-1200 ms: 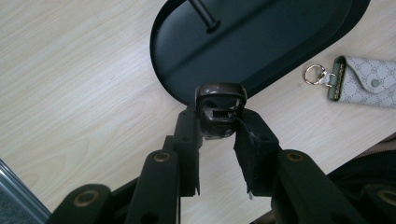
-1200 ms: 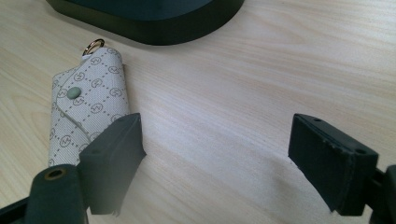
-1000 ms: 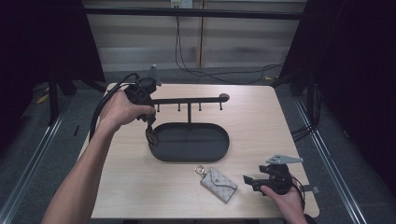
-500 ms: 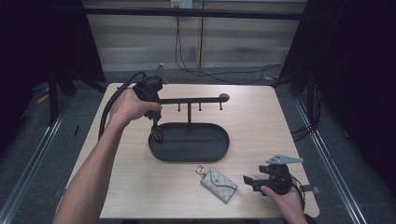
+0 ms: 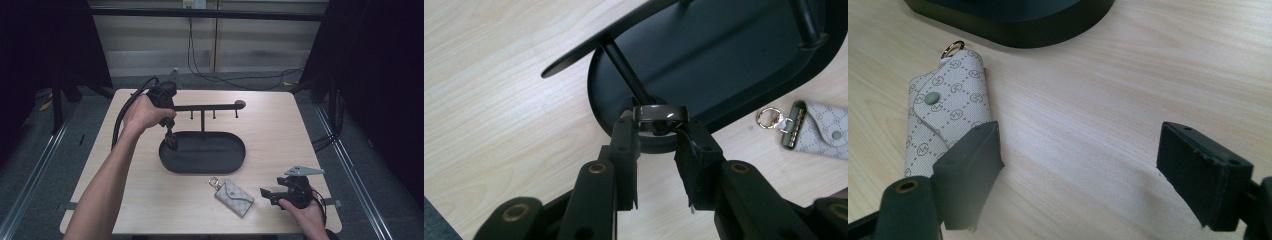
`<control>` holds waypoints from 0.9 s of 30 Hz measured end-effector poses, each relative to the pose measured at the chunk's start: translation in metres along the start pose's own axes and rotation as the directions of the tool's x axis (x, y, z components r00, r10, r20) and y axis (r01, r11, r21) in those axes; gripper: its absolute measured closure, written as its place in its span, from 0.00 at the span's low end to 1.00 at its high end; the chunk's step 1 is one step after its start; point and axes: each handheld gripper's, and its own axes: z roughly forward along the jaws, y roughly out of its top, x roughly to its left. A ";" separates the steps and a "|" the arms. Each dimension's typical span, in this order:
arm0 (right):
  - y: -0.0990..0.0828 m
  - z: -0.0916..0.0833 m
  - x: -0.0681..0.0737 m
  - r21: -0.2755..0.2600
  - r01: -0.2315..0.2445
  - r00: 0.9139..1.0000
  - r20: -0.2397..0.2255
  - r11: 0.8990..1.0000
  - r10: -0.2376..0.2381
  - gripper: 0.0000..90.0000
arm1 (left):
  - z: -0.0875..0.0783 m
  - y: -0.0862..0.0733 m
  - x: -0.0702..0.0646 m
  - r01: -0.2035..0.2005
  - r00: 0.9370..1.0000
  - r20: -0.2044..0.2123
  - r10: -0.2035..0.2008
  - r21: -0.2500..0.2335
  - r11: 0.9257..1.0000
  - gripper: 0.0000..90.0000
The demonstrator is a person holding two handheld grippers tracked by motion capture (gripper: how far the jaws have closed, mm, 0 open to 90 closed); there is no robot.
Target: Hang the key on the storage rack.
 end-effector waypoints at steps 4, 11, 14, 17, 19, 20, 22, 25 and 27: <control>0.000 0.000 0.000 0.001 0.001 1.000 -0.002 1.000 -0.001 0.20 | 0.001 0.002 0.001 0.007 1.000 0.002 -0.007 -0.005 1.000 0.79; 0.000 0.000 0.000 0.000 0.001 1.000 -0.002 1.000 -0.001 0.20 | 0.003 0.003 0.002 0.024 1.000 0.005 -0.024 -0.018 1.000 0.79; 0.000 0.000 0.000 -0.001 0.003 1.000 -0.003 1.000 -0.003 0.20 | 0.003 0.004 0.003 0.027 1.000 0.005 -0.027 -0.015 1.000 0.79; 0.000 0.000 0.000 0.000 0.001 1.000 -0.003 1.000 -0.001 0.20 | 0.003 0.005 0.003 0.036 0.999 0.007 -0.036 -0.020 0.999 0.79; 0.000 0.000 0.000 -0.001 0.003 1.000 -0.003 1.000 -0.003 0.20 | 0.003 0.006 0.004 0.041 0.999 -0.002 -0.041 -0.019 0.999 0.79; 0.000 0.000 0.000 -0.001 0.003 1.000 -0.003 1.000 -0.003 0.20 | 0.003 0.006 0.004 0.044 0.999 -0.002 -0.044 -0.017 0.999 0.79; 0.000 0.000 0.000 -0.002 0.004 1.000 -0.003 1.000 -0.004 0.20 | 0.004 0.007 0.003 0.054 0.999 -0.005 -0.054 -0.028 0.998 0.79; 0.000 0.000 0.000 0.001 0.002 1.000 -0.004 1.000 -0.002 0.20 | 0.005 0.007 0.003 0.049 0.999 -0.009 -0.049 -0.027 0.998 0.78; 0.000 0.001 0.000 0.000 0.005 1.000 -0.005 1.000 -0.005 0.20 | 0.005 0.008 0.004 0.045 0.999 -0.007 -0.045 -0.022 0.999 0.78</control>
